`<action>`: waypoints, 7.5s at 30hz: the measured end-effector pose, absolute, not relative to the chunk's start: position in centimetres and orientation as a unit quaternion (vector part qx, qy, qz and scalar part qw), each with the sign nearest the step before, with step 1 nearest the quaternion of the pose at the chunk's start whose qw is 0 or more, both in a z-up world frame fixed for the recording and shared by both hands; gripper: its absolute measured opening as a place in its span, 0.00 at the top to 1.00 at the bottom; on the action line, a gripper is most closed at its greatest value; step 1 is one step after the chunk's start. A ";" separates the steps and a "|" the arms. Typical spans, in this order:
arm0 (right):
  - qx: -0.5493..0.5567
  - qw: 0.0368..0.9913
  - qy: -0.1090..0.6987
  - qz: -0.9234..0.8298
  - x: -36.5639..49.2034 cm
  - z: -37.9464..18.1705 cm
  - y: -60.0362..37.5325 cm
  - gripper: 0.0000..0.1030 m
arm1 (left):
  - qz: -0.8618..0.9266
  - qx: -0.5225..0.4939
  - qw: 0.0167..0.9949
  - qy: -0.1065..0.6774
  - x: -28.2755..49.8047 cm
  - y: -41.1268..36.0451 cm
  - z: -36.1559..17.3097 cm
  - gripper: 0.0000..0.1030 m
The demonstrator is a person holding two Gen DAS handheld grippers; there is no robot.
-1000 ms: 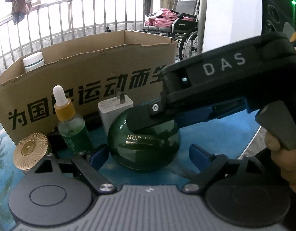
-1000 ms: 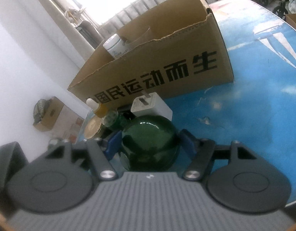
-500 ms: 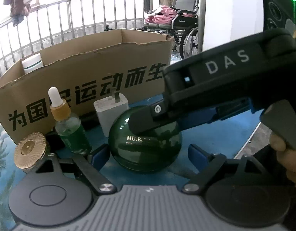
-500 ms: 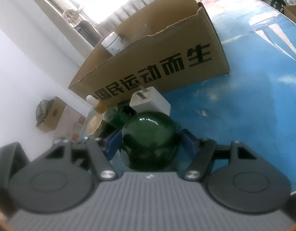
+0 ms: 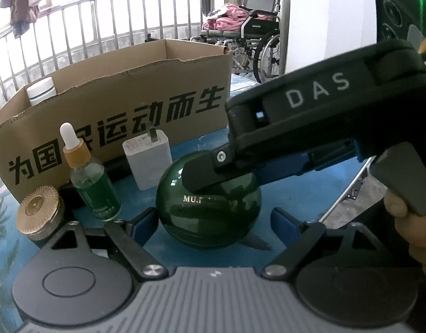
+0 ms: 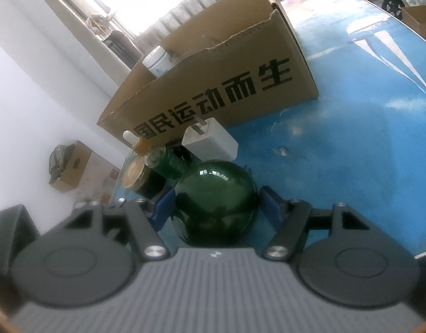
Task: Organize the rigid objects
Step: 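Close left tool on the green ball while right tool clamps it from above, then lift the green glass ball with both tools and carry it toward the box, then lower the green ball into the box beside the glass cup with both tools, then open left tool and withdraw while right tool keeps holding the green ball, then lower the green ball to the box floor and open the right tool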
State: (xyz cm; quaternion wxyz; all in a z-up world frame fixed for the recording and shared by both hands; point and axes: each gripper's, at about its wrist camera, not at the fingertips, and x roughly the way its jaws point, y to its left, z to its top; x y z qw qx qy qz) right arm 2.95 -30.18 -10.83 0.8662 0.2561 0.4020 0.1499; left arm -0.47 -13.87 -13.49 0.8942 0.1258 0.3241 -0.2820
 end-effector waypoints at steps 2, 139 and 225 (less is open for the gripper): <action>0.256 0.867 0.401 0.149 2.8 -10.9 -30.2 0.34 | -0.280 0.131 0.895 0.323 -0.7 -14.0 -13.6 0.14; 0.087 0.831 0.507 0.212 34.3 -1.6 -31.3 0.26 | -0.195 -0.013 0.856 0.479 29.3 -18.0 -6.8 0.19; 0.062 0.833 0.548 0.045 33.5 -6.7 -24.5 0.31 | -0.186 -0.186 0.919 0.295 7.9 8.6 -4.0 0.16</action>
